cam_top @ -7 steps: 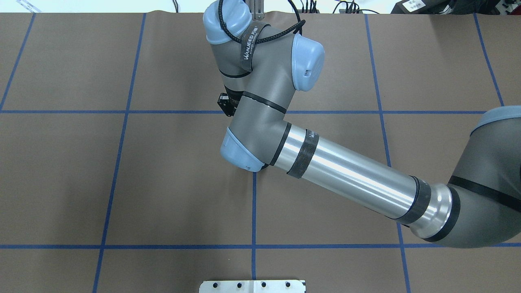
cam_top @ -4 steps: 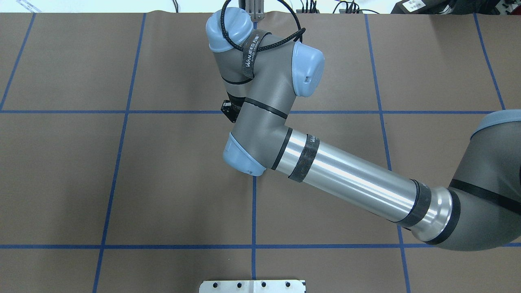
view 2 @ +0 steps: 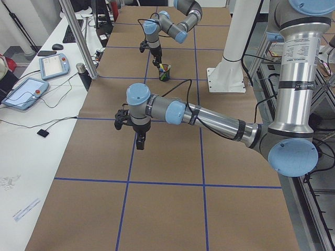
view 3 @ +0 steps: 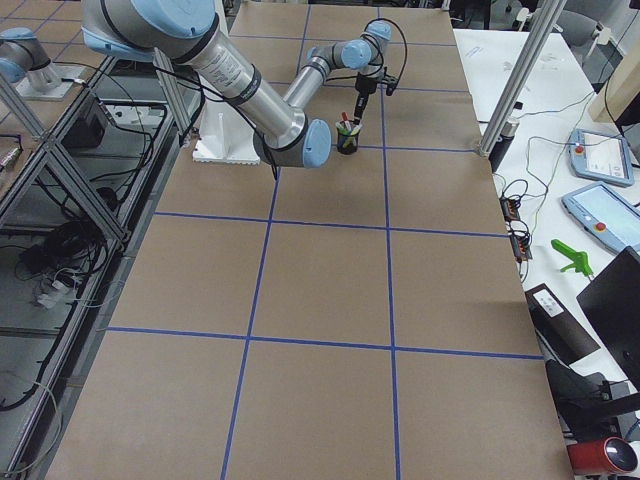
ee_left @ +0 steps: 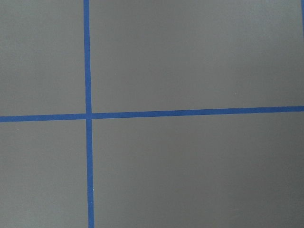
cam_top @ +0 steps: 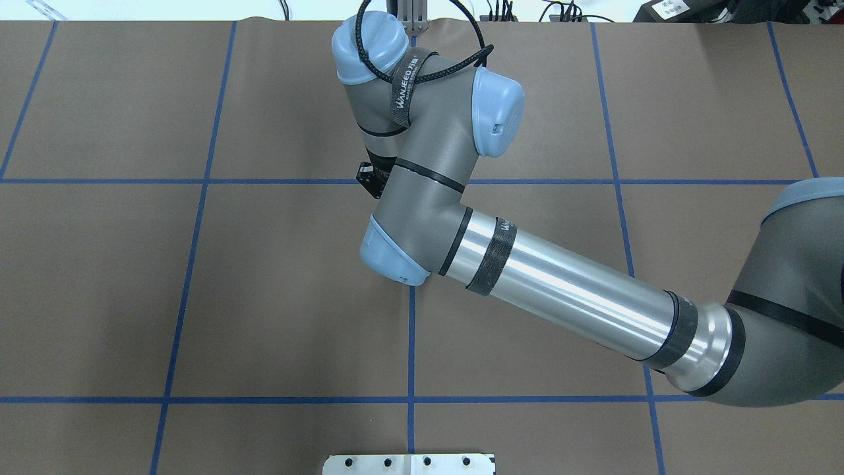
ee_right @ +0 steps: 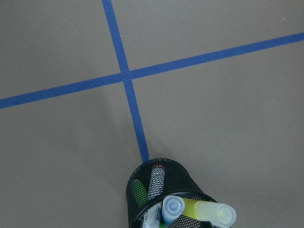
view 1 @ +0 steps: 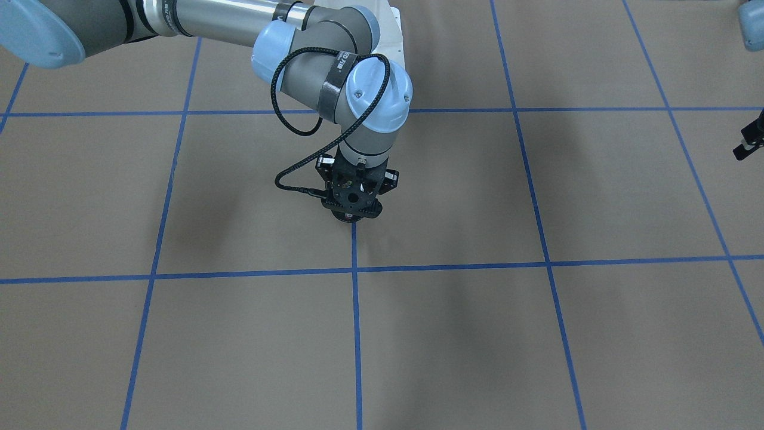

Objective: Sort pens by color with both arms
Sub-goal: 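Lower the right gripper into the cup and close on the blue marker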

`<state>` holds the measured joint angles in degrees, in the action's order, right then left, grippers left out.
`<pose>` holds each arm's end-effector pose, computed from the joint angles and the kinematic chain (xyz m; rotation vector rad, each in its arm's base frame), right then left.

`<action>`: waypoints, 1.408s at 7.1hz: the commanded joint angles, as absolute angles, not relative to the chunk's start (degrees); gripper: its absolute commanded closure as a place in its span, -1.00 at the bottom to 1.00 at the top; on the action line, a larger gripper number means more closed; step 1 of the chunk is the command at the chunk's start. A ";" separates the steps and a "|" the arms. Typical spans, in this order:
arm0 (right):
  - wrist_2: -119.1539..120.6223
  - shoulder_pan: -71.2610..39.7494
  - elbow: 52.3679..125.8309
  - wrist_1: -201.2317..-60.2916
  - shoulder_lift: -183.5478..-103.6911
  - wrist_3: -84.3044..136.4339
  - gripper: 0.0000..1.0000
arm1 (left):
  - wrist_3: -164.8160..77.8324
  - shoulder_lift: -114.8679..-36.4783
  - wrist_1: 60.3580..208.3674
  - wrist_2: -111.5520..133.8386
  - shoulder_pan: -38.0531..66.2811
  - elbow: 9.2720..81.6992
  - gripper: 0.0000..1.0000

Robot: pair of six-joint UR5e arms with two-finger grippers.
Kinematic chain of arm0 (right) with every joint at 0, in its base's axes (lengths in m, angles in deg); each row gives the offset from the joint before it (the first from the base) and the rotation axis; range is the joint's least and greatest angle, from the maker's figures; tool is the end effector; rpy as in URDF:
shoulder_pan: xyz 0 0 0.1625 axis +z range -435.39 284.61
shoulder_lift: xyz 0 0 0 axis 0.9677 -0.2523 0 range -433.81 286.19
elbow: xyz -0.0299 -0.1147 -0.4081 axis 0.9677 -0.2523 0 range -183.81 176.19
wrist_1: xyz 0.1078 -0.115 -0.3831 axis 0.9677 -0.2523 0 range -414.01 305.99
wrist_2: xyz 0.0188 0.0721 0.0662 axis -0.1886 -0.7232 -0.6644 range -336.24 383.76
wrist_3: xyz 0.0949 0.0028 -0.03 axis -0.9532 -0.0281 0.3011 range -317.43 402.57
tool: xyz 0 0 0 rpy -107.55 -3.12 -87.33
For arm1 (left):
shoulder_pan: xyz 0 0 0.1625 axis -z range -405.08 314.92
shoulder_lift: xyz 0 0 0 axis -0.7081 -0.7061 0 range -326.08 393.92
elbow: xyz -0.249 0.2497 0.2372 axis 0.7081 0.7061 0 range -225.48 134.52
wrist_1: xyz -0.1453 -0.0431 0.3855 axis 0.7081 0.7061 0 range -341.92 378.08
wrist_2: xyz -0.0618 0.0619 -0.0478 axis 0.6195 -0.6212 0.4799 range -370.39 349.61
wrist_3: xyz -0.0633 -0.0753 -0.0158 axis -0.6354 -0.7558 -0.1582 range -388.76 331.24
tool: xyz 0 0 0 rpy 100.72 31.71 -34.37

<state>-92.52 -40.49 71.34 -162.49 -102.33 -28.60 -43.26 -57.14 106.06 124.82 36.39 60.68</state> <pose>-0.5827 -0.5153 0.1120 -0.1828 -0.6340 0.1574 0.0118 -0.5009 0.5128 0.0898 0.8184 0.0063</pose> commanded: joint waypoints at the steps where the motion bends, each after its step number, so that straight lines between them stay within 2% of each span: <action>1: -92.44 -40.49 71.43 -162.65 -102.46 -26.78 0.02 | -43.18 -57.13 106.06 124.79 36.39 60.69 -1.00; 4: -91.56 -40.49 71.25 -162.65 -102.64 -24.76 0.14 | -43.18 -57.13 106.06 124.79 36.39 60.78 -1.00; 8: -89.89 -40.41 70.90 -162.30 -102.64 -23.35 0.15 | -43.18 -57.13 106.06 124.79 36.39 60.78 -1.00; 10: -89.45 -40.49 70.73 -161.60 -102.38 -23.35 0.30 | -43.18 -57.13 106.06 124.79 36.39 60.78 -1.00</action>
